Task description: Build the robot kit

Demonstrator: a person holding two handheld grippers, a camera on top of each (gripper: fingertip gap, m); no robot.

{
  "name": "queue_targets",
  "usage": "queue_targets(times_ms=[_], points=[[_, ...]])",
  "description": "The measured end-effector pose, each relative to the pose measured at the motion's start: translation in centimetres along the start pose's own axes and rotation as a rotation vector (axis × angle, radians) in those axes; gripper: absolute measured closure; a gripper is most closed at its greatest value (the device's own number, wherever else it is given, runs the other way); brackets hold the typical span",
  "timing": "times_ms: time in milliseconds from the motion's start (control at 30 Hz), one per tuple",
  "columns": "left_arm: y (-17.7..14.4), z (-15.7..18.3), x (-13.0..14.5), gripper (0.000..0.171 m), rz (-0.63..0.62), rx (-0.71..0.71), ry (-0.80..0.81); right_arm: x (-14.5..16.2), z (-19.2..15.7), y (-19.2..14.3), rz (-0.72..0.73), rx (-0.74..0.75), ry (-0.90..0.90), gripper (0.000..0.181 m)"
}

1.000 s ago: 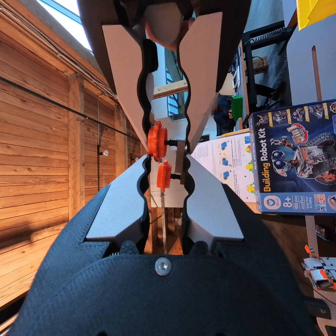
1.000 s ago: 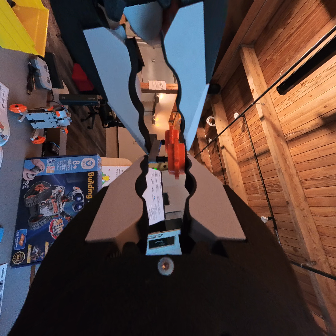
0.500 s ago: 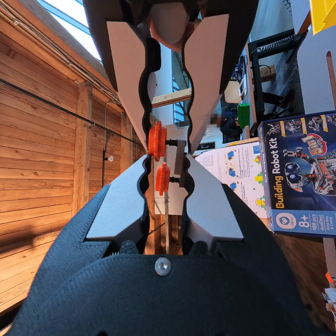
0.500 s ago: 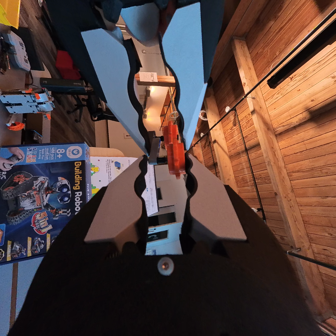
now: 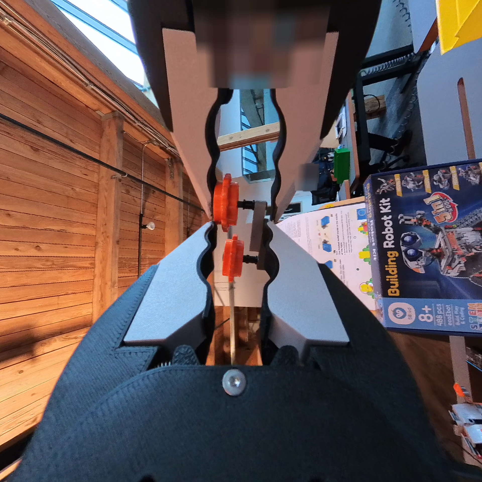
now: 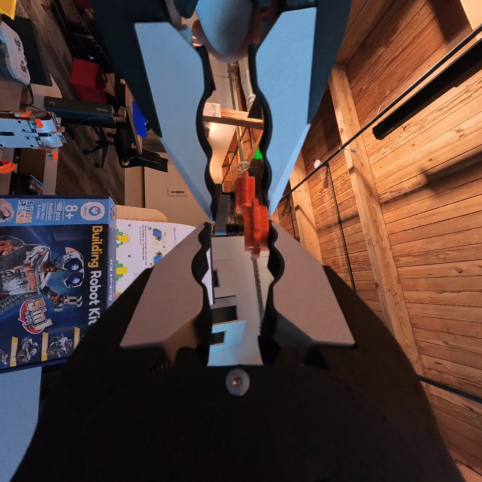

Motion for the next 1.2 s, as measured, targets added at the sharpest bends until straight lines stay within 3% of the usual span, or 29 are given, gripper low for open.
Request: queue_targets(times_ms=[133, 800, 1200], points=[[-0.4, -0.6, -0.4, 0.139, -0.001, 0.061, -0.084, 0.0, 0.4, -0.1, 0.006, 0.006, -0.001, 0.14], [-0.7, -1.2, -0.8, 0.138, 0.024, -0.029, 0.014, 0.1, 2.0, 0.1, -0.008, -0.043, 0.046, 0.144], [-0.7, -1.4, -0.5, 0.139, -0.004, -0.046, -0.007, -0.1, 2.1, 0.6, -0.027, -0.031, 0.089, 0.143]])
Point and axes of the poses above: each gripper's, where its closed fingertips meet, y out along the fingers, x out of its underside, z = x × y across the jaws, the point moved 9 cm from there along -y, back along the fingers, and after that the axes turned 15 degrees about -y, right-handed, at the moved point
